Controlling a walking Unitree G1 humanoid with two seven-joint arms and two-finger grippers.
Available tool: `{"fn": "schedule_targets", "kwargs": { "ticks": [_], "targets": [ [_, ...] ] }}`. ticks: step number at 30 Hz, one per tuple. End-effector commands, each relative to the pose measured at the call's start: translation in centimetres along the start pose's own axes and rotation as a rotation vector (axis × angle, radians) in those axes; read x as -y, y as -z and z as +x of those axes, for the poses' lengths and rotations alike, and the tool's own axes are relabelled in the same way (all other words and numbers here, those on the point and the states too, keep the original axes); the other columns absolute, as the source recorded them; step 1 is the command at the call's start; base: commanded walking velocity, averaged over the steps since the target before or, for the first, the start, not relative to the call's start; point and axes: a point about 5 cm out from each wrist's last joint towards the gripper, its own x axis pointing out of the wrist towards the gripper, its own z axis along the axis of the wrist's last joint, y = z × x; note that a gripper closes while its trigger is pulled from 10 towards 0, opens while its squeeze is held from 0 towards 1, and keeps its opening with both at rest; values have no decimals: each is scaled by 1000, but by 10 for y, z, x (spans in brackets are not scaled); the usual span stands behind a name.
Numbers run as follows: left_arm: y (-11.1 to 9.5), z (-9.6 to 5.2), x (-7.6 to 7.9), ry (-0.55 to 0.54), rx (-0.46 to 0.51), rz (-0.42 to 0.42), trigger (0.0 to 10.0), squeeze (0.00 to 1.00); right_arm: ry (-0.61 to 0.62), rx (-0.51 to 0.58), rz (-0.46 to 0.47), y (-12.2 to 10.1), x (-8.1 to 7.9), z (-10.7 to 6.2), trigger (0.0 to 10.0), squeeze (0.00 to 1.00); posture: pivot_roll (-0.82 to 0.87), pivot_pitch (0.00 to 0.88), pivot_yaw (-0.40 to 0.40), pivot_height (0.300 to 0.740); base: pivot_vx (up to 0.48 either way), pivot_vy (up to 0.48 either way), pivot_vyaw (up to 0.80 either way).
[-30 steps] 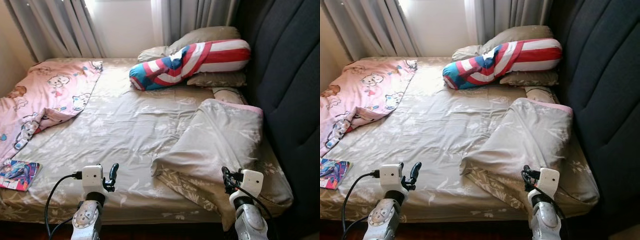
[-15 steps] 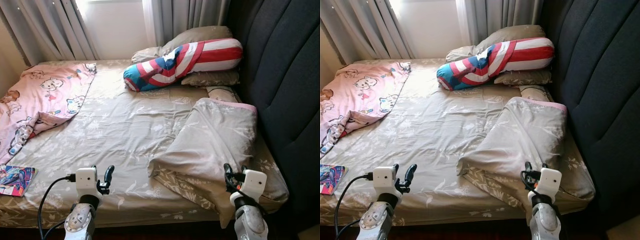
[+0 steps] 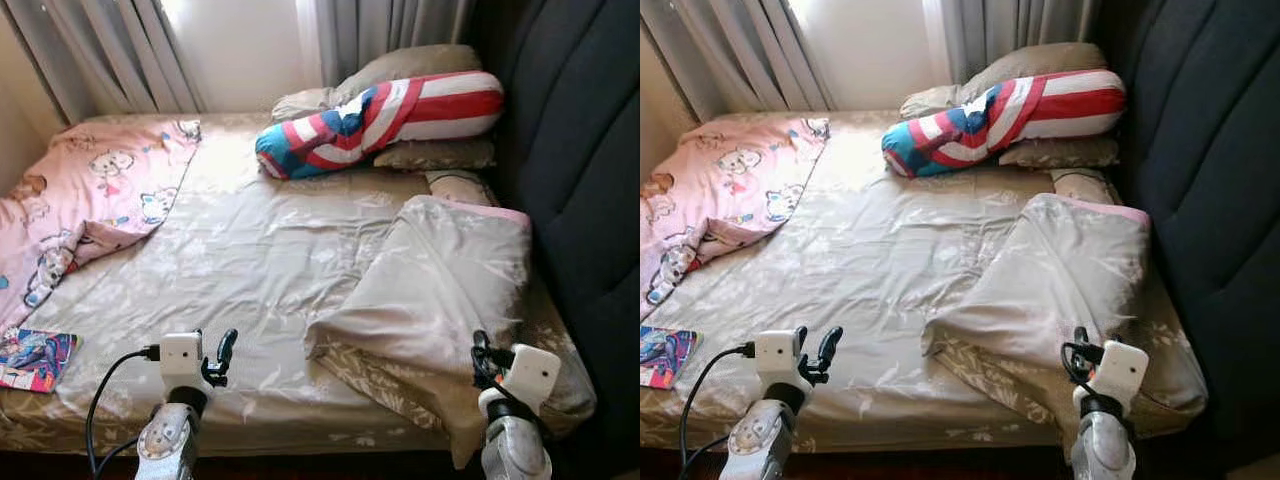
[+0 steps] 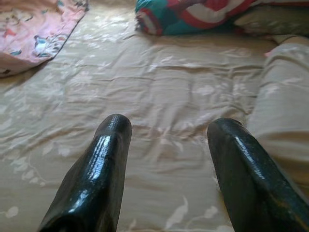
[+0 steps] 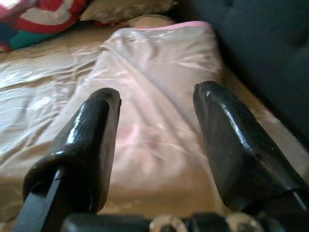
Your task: Clean up the room
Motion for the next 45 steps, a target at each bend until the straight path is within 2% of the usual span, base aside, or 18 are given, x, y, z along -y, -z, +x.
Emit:
{"fn": "schedule_targets", "kwargs": {
  "ticks": [1, 9, 23, 31, 37, 45],
  "targets": [
    [-3, 1, 1, -8, 16, -7, 10000, 0, -19, -11, -2, -1, -4, 0, 10000, 0, -140, 66, -2, 740, 311, 0, 0],
    [-1, -3, 6, -8, 17, -20, 10000, 0, -28, -13, -7, -5, -5, 1, 10000, 0, -129, 79, -20, 740, 302, 0, 0],
    [0, -13, 5, -11, 10, -2, 10000, 0, -52, -46, -10, -4, -5, -5, 10000, 0, -139, 102, -30, 740, 0, 0, 0],
    [-6, -9, 10, -10, 22, -6, 10000, 0, -79, -64, -13, -3, -7, -5, 10000, 0, -128, 104, -36, 740, 0, -345, 0],
    [-5, -14, 8, -16, 15, -8, 10000, 0, -86, -63, -8, -5, -10, -4, 10000, 0, -120, 103, -39, 740, 0, 0, 0],
    [-9, -13, 8, -18, 20, -8, 10000, 0, -99, -71, -20, -4, -15, -3, 10000, 0, -115, 101, -38, 740, 0, 0, 0]
  ]
}}
